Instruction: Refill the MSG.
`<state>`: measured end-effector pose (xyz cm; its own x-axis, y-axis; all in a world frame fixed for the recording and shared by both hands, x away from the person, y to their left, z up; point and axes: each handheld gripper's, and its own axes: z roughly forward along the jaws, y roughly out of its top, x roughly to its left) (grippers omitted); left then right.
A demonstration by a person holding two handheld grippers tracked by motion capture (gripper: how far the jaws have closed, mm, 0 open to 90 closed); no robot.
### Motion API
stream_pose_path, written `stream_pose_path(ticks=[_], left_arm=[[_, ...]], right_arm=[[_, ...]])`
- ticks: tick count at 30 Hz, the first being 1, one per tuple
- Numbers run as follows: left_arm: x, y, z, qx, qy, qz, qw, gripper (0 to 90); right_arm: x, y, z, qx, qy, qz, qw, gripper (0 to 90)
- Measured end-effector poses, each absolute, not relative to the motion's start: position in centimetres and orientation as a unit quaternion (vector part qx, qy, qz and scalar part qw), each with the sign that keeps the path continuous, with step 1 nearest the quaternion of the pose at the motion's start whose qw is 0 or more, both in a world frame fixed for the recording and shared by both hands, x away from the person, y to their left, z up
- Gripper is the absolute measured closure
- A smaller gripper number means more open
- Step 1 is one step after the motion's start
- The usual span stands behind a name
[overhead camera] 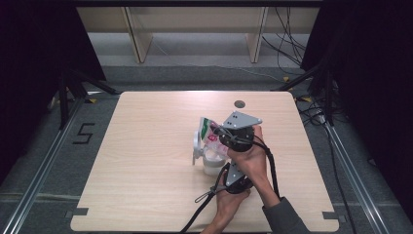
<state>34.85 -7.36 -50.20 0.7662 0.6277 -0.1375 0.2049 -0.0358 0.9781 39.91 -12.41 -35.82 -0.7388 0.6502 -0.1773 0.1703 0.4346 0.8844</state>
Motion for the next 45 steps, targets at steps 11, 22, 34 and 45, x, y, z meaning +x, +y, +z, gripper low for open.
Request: stream_pose_path(ticks=[11,22,34,45], left_arm=[[34.8,-7.4,-50.2,0.697,0.291,0.167,0.634,77.8],[34.9,-7.3,-50.2,0.702,0.289,0.169,0.629,77.9],[34.8,-7.2,-50.3,0.705,0.293,0.172,0.622,77.9],[34.6,-7.1,-50.5,0.693,0.302,0.162,0.634,77.8]], right_arm=[[39.9,-12.7,-35.7,0.262,0.804,0.474,0.245,89.5],[39.8,-12.9,-35.7,0.267,0.799,0.481,0.244,89.7],[39.7,-13.4,-35.4,0.259,0.801,0.491,0.226,89.9],[39.7,-14.1,-35.3,0.269,0.786,0.512,0.216,89.9]])
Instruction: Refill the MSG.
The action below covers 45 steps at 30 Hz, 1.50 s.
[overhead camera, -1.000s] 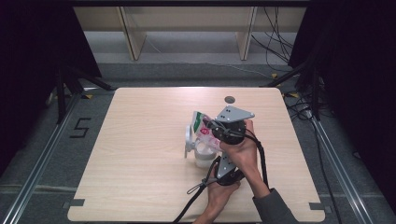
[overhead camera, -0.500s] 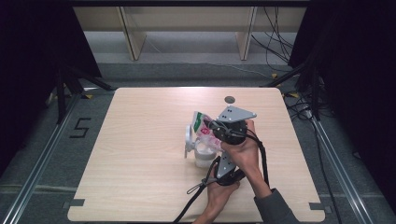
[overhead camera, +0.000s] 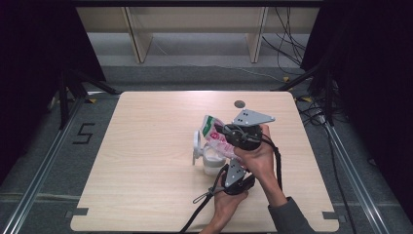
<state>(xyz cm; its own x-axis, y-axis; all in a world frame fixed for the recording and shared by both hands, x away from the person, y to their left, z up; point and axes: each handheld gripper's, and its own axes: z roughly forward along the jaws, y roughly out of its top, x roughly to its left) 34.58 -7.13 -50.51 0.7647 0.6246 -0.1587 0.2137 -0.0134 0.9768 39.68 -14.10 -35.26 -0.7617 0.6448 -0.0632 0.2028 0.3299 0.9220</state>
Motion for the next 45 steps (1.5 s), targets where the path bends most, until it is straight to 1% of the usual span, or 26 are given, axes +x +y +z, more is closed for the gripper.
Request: stream_pose_path(ticks=[2,6,11,12,16,19,20,21,30,31,32,35,36,37,38,42,45], left_arm=[[34.6,-7.0,-50.6,0.696,0.303,0.163,0.63,77.8],[34.6,-7.0,-50.9,0.695,0.306,0.158,0.631,77.8],[34.4,-6.9,-51.1,0.699,0.306,0.157,0.627,77.6],[34.4,-7.0,-51.1,0.699,0.304,0.156,0.629,77.6],[34.3,-6.9,-51.1,0.702,0.303,0.155,0.625,77.3],[34.2,-6.8,-51.2,0.706,0.304,0.152,0.621,77.0],[34.2,-6.8,-51.2,0.706,0.304,0.152,0.621,76.9],[34.2,-6.8,-51.2,0.705,0.303,0.152,0.623,76.9],[34.2,-6.3,-51.3,0.71,0.305,0.153,0.616,76.3],[34.2,-6.3,-51.3,0.711,0.304,0.154,0.615,76.1],[34.2,-6.3,-51.3,0.712,0.302,0.154,0.614,76.0],[34.1,-6.4,-51.3,0.715,0.305,0.154,0.61,75.5],[34.2,-6.4,-51.4,0.715,0.305,0.154,0.61,75.3],[34.2,-6.4,-51.4,0.715,0.305,0.154,0.61,75.2],[34.1,-6.4,-51.5,0.715,0.306,0.153,0.61,75.1],[34.1,-6.4,-51.5,0.714,0.308,0.152,0.61,73.6],[34.1,-6.3,-51.5,0.717,0.304,0.153,0.608,72.7]], right_arm=[[39.8,-14.3,-35.2,0.26,0.788,0.517,0.209,89.9],[39.6,-14.6,-35.1,0.269,0.783,0.518,0.214,89.9],[39.3,-15.2,-34.9,0.262,0.784,0.527,0.197,90.0],[39.4,-15.3,-34.9,0.257,0.784,0.528,0.202,90.0],[39.1,-15.9,-34.8,0.266,0.775,0.539,0.196,90.0],[38.9,-16.3,-34.7,0.276,0.774,0.542,0.177,90.0],[38.9,-16.4,-34.8,0.271,0.77,0.547,0.184,90.0],[38.9,-16.6,-34.7,0.27,0.774,0.545,0.177,90.0],[38.5,-17.5,-34.4,0.27,0.765,0.558,0.173,90.0],[38.5,-17.7,-34.3,0.268,0.764,0.558,0.18,90.0],[38.2,-17.9,-34.3,0.276,0.762,0.559,0.173,90.0],[38.2,-18.2,-34.3,0.269,0.761,0.565,0.172,90.0],[38.3,-18.3,-34.3,0.258,0.759,0.57,0.182,90.0],[38.3,-18.3,-34.3,0.258,0.759,0.57,0.182,90.0],[37.9,-18.5,-34.4,0.277,0.758,0.565,0.171,90.0],[37.6,-18.9,-34.3,0.271,0.759,0.563,0.181,90.0],[37.4,-19.1,-34.3,0.276,0.755,0.569,0.174,90.0]])
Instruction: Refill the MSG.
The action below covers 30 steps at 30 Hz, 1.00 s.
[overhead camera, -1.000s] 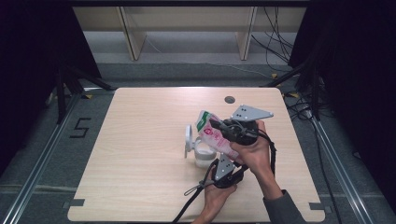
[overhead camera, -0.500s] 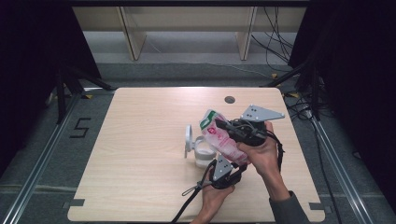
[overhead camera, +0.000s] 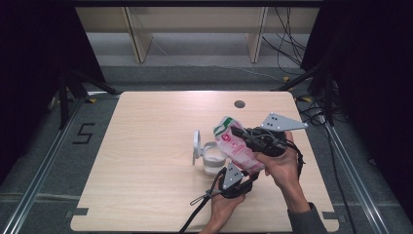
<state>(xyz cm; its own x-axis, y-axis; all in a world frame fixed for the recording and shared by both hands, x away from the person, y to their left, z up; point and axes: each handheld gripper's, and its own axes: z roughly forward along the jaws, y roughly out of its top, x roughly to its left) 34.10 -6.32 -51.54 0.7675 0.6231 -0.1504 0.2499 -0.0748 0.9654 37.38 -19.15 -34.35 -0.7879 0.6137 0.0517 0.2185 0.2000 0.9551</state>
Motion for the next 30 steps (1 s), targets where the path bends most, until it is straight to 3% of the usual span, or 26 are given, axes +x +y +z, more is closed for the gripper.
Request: stream_pose_path(ticks=[8,15,18,26,30], left_arm=[[33.8,-6.1,-51.6,0.723,0.299,0.152,0.604,68.2],[33.4,-5.9,-51.7,0.727,0.299,0.147,0.6,59.0],[33.3,-5.7,-51.7,0.737,0.301,0.155,0.584,54.8],[32.4,-4.6,-51.3,0.743,0.303,0.162,0.574,48.8],[32.1,-4.5,-51.0,0.735,0.304,0.154,0.586,47.6]], right_arm=[[37.3,-20.0,-34.4,0.276,0.745,0.583,0.17,90.0],[37.0,-21.0,-34.5,0.281,0.739,0.589,0.169,90.0],[36.9,-21.6,-34.8,0.294,0.727,0.605,0.136,90.0],[36.5,-23.1,-35.5,0.302,0.712,0.624,0.116,90.0],[36.5,-23.4,-35.8,0.3,0.706,0.629,0.127,90.0]])
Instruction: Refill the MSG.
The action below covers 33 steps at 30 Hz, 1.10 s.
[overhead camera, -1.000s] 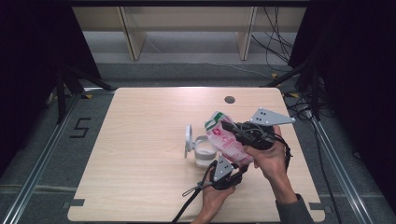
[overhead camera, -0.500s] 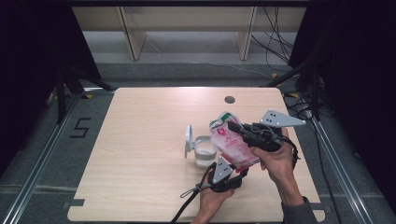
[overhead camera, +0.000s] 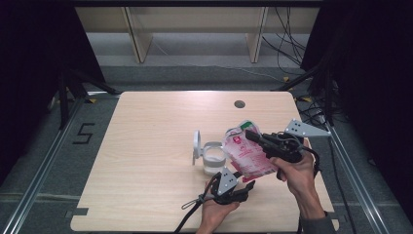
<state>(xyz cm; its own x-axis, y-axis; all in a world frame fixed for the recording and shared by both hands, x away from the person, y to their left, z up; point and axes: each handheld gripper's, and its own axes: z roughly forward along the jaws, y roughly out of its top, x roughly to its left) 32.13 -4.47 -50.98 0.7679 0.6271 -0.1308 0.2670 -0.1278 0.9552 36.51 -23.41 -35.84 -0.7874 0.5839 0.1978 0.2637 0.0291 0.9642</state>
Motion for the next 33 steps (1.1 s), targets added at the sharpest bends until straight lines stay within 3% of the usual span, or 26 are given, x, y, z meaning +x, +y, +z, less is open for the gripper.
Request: stream_pose_path(ticks=[12,33], left_arm=[[31.1,-2.3,-50.2,0.763,0.287,0.138,0.563,45.5],[30.9,1.9,-49.9,0.74,0.32,0.137,0.575,44.6]], right_arm=[[36.1,-24.8,-36.6,0.317,0.704,0.621,0.138,90.0],[36.7,-26.6,-39.9,0.35,0.709,0.597,0.135,90.0]])
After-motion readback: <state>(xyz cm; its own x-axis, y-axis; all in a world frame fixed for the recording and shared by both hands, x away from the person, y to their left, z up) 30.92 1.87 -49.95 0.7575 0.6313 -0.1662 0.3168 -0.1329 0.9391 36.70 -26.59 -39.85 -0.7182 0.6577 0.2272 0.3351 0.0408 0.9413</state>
